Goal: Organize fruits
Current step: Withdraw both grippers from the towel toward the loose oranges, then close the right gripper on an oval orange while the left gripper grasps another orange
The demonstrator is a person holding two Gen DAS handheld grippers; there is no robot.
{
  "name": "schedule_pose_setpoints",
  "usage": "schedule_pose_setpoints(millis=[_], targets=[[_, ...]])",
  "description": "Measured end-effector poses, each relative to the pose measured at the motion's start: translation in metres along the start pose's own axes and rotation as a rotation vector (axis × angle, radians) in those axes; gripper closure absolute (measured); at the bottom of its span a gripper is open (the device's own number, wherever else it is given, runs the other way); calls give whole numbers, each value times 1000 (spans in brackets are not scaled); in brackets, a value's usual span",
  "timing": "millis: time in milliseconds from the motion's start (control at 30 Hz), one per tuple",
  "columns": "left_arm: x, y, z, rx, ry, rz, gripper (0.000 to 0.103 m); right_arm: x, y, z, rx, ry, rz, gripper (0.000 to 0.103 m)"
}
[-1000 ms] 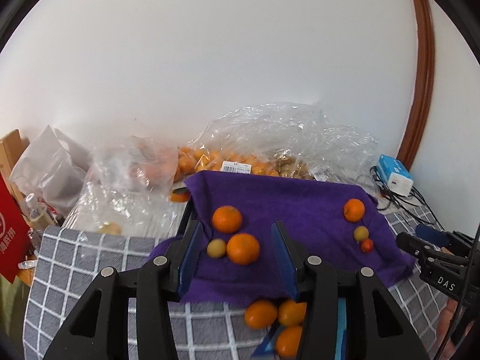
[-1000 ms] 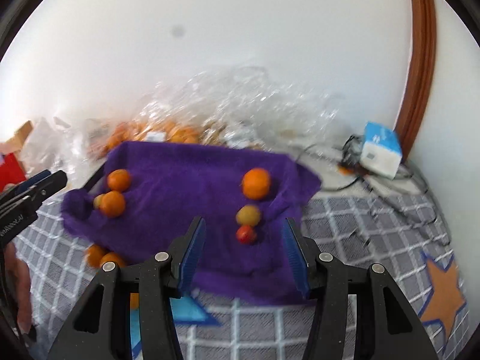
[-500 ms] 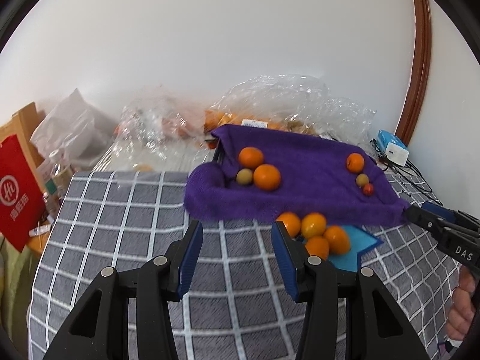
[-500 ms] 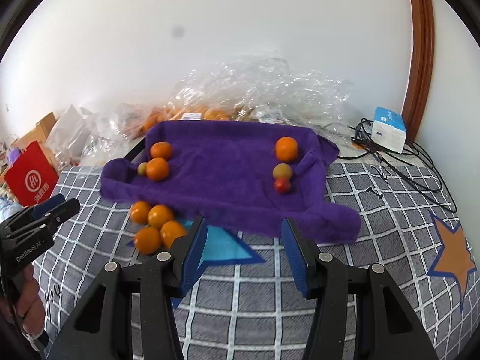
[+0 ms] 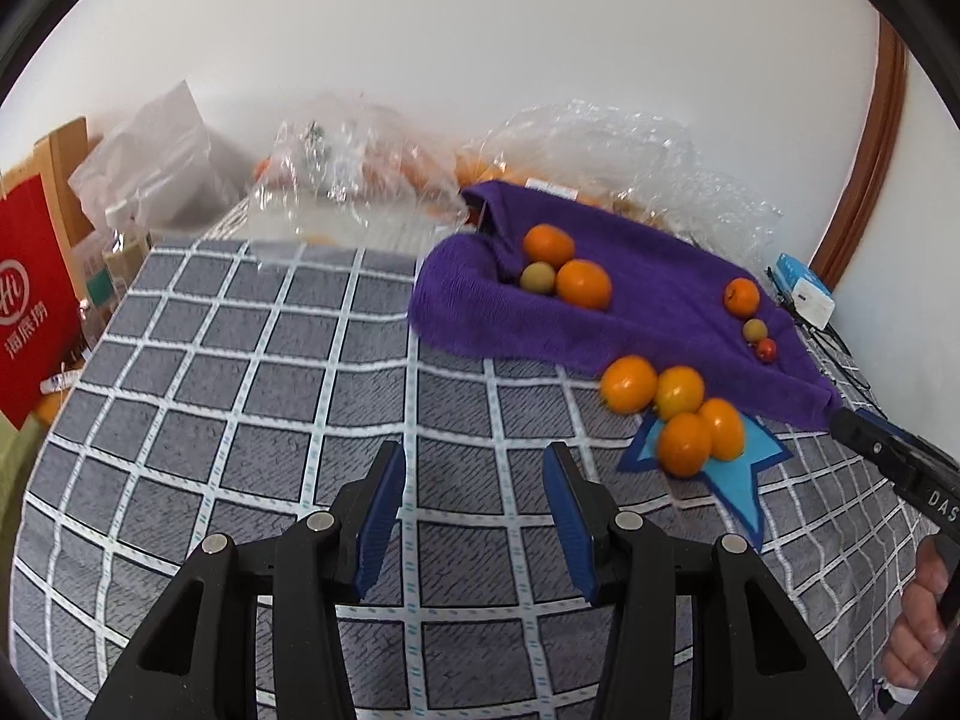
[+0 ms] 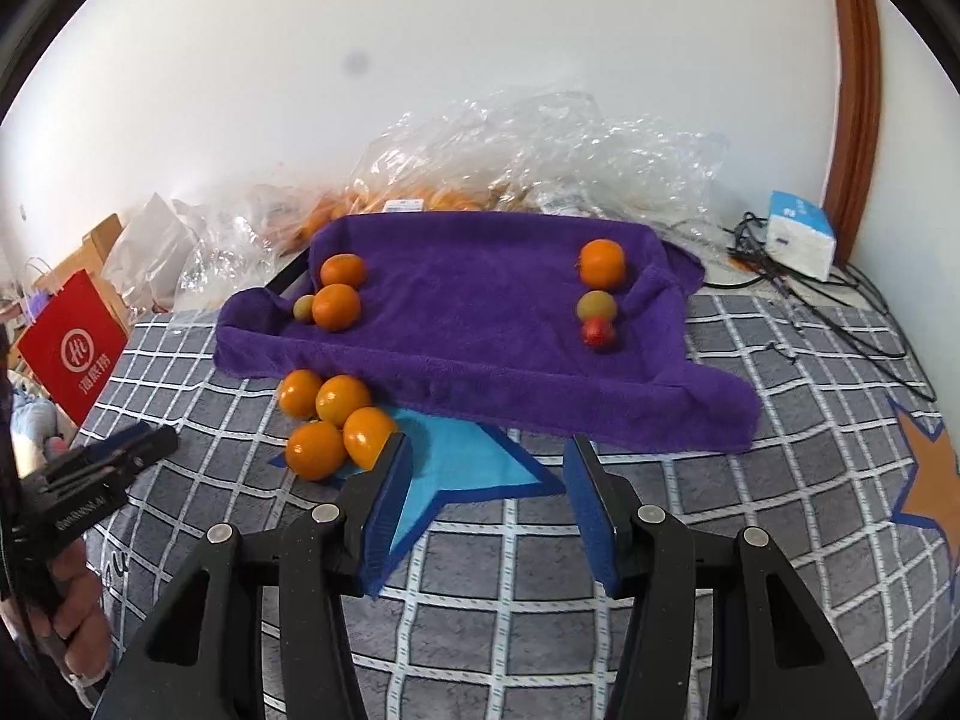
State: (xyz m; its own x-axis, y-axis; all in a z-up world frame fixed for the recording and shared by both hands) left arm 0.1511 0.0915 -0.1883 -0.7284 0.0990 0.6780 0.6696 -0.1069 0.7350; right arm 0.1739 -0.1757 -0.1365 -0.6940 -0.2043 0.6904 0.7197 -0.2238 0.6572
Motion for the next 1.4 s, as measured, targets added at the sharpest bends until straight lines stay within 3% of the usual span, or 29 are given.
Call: schedule_pose_setpoints(millis=[100,300,733,867,1133,1400], targets=[[-11,-6,3,13,9,51,56,-9,-1,9,20,21,20,62],[-10,-15,9,61,-5,52,53,-29,-7,33,85,98,77,63],[-13,-14,5,46,-6,65,52,-79,-16,53,209,44,163,63],[-15,-14,3,32,1,70,52,-87,-16,51,197,44,164,70],[-15,-14,2,18,6,71,52,-58,-7,21,135,47,107,70],[-17,-14,2,11,-3,72,52,-47,-11,-41,62,-83,101,70]])
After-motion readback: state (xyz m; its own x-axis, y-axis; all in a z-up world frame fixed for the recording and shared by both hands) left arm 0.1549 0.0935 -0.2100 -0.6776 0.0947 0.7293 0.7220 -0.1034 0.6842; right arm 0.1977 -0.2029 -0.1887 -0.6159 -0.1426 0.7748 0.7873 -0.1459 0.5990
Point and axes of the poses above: each gripper's, at about its wrist camera, not at the fingertips, and x roughly against the way its jaws point, z to its left, y to its top, the point moved 4 cm from there along -x, roughly the way its jaws point, and after that the axes turned 15 degrees about -x, right-handed, at the moved point
